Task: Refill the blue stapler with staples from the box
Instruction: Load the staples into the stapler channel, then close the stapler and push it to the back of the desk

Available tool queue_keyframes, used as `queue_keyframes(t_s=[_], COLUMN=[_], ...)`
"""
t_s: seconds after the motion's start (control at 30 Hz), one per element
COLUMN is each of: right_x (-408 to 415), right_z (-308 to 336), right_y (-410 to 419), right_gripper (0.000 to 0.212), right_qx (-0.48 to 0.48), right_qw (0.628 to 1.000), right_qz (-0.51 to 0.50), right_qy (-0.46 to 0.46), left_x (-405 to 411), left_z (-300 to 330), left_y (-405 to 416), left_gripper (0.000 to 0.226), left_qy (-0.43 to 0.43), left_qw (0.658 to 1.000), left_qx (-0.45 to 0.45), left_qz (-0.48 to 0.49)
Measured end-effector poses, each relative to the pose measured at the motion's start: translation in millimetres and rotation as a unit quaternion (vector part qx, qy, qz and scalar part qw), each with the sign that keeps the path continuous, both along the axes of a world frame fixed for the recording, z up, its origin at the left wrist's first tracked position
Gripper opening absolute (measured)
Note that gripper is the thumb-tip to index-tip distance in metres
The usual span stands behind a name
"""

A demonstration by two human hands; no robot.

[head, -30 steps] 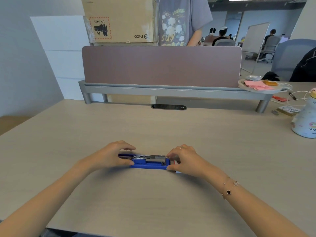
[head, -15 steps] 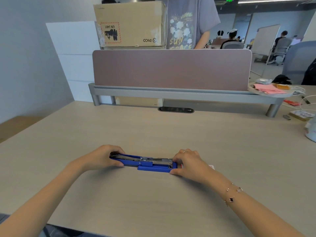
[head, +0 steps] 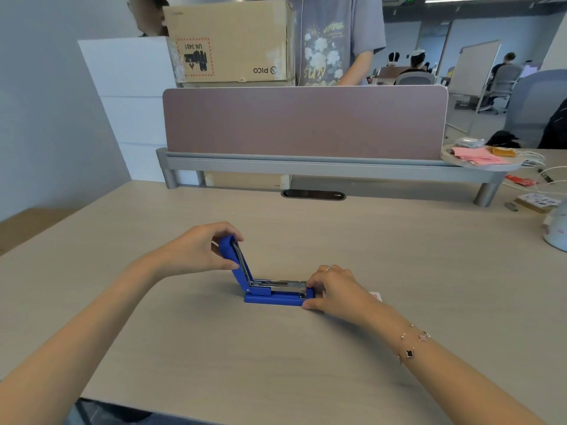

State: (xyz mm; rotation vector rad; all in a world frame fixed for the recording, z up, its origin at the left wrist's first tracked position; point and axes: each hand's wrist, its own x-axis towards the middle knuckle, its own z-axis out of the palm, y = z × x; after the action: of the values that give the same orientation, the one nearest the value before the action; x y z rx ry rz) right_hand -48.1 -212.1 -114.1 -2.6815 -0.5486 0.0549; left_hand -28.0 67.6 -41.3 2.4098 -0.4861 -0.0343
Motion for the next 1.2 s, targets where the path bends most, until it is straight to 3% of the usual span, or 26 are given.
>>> queue_keyframes(t_s=[0.27,0.57,1.07,1.2], right_x=[-2.4,-4.0,-7.9,-9.2], right_z=[-1.9,-2.6,-4.5,5.1], right_y=[-1.4,-2.0,-3.1,-1.3], right_gripper=[0.027,0.028,0.034,0.051], right_qx=[0.024,0.038,0.035,0.136], right_qw=[1.0,0.999,0.999,0.99], right_qz=[-0.006,-0.019,-0.026,-0.034], right_qy=[0.004,0.003,0.001,-0.014], left_x=[-8.6,-6.7,-5.3,-4.7], left_z=[-25.1,-48.3,-53.8,-52.1], left_y=[-39.1,-74.4,-56.1,-56.4], left_gripper=[0.03,0.024,0.027,0.024], left_qy=[0.012,0.015,0.032,0.05], left_qw=[0.993,0.997,0.998,0.997], left_qx=[-0.114,-0.017,-0.019,-0.015], left_qz=[-0.006,-0.067,-0.047,-0.056])
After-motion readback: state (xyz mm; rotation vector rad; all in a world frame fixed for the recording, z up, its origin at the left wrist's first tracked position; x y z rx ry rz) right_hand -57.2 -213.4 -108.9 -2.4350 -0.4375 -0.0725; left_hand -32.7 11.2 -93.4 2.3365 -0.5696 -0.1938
